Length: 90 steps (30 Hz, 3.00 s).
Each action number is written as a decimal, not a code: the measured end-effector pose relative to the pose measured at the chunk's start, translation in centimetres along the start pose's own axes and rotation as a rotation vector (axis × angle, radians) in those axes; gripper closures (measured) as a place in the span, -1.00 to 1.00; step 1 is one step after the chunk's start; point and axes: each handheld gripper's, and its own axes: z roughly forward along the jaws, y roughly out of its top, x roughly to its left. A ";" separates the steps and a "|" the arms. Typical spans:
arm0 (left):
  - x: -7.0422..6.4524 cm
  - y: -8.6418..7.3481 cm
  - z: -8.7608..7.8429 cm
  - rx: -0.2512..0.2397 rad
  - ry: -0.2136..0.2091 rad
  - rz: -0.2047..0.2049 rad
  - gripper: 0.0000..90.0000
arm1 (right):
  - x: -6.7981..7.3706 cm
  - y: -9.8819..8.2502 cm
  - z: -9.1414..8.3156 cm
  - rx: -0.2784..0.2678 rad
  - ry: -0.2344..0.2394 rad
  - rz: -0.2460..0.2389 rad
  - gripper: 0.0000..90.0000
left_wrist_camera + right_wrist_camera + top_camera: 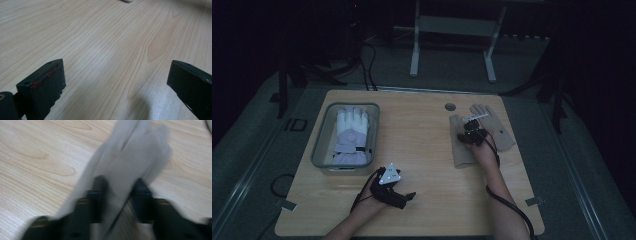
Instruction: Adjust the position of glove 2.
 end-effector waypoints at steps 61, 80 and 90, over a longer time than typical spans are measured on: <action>0.0 0.0 0.0 0.012 0.010 -0.002 -0.96 | 7.9 0.2 -4.6 -0.140 0.176 0.088 -0.65; 0.0 0.0 0.0 0.015 0.009 -0.009 -0.96 | 1.6 -1.5 -8.0 -0.166 0.111 0.068 -0.62; 0.0 0.0 0.1 0.024 0.003 -0.004 -0.96 | -3.5 -0.9 -10.0 -0.221 0.005 0.118 0.07</action>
